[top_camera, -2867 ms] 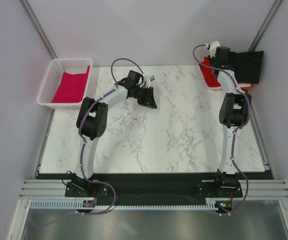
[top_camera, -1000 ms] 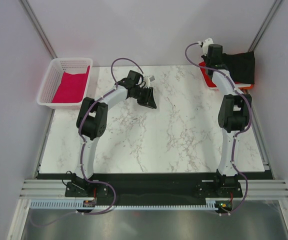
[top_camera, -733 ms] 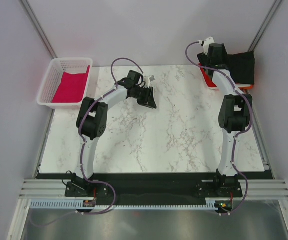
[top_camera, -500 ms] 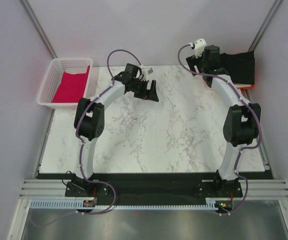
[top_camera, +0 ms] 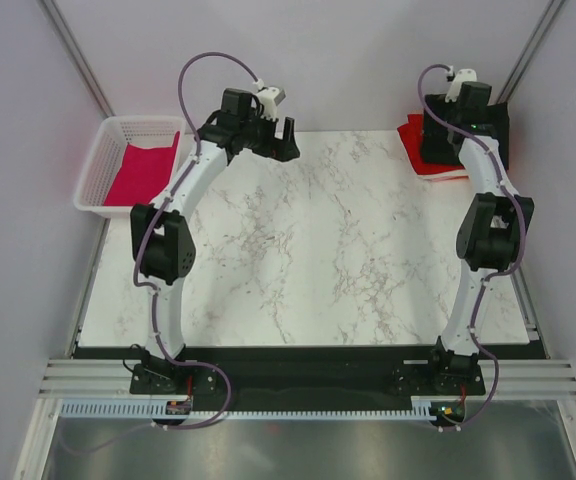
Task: Fold and stack the t-shirts
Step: Neatly place the folded tshirt to the corner
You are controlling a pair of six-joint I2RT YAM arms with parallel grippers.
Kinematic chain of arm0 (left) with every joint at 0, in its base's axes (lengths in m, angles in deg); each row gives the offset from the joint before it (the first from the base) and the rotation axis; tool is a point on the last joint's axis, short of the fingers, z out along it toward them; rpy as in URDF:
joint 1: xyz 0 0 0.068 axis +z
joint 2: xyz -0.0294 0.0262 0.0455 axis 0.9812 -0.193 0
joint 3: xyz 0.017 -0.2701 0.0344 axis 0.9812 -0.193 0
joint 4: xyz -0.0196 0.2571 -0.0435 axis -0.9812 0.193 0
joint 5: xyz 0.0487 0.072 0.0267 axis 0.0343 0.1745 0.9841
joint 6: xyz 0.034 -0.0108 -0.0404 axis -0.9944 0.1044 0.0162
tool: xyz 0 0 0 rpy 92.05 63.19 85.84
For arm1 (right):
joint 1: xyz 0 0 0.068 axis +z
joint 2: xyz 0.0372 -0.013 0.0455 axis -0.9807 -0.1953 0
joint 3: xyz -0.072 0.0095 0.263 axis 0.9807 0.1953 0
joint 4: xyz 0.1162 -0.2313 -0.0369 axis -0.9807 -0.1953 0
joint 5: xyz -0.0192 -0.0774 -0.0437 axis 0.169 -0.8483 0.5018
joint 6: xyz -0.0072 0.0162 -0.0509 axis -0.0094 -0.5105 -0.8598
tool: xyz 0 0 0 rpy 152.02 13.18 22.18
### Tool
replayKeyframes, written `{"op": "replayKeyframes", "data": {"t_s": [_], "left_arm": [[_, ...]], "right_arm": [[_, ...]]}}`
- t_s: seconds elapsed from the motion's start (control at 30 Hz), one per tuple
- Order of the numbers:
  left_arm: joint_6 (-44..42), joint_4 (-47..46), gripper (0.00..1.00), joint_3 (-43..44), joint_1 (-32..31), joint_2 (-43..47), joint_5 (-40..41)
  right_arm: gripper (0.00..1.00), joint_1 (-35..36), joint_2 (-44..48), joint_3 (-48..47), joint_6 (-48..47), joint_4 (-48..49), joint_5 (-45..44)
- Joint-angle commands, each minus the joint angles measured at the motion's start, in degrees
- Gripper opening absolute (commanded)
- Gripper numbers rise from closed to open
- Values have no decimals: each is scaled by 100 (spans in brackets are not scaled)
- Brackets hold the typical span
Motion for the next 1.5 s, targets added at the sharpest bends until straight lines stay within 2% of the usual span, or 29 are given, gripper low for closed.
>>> {"op": "replayKeyframes", "data": {"t_s": [0.0, 0.23, 0.5, 0.73, 1.0, 1.23, 1.47], "left_arm": [[-131, 94, 99, -67, -101, 17, 263], [79, 85, 97, -841, -224, 316, -44], [301, 120, 97, -1579, -216, 896, -571], [177, 120, 96, -2203, -224, 1186, -537], [186, 94, 96, -2142, -242, 1151, -502], [239, 94, 96, -1993, -242, 1055, -546], [230, 85, 96, -1966, -286, 1055, -484]], "right_arm": [[98, -61, -429, -1213, 224, -333, -165], [94, -70, -1511, -2681, -66, -404, -481], [84, -35, -2187, -2965, -172, 167, -867], [70, 9, -2698, -3280, -356, 764, -991], [64, 18, -3015, -3475, -427, 1116, -1131], [41, 18, -3032, -3325, -515, 950, -1140], [33, 27, -2997, -3299, -594, 879, -1140]]}}
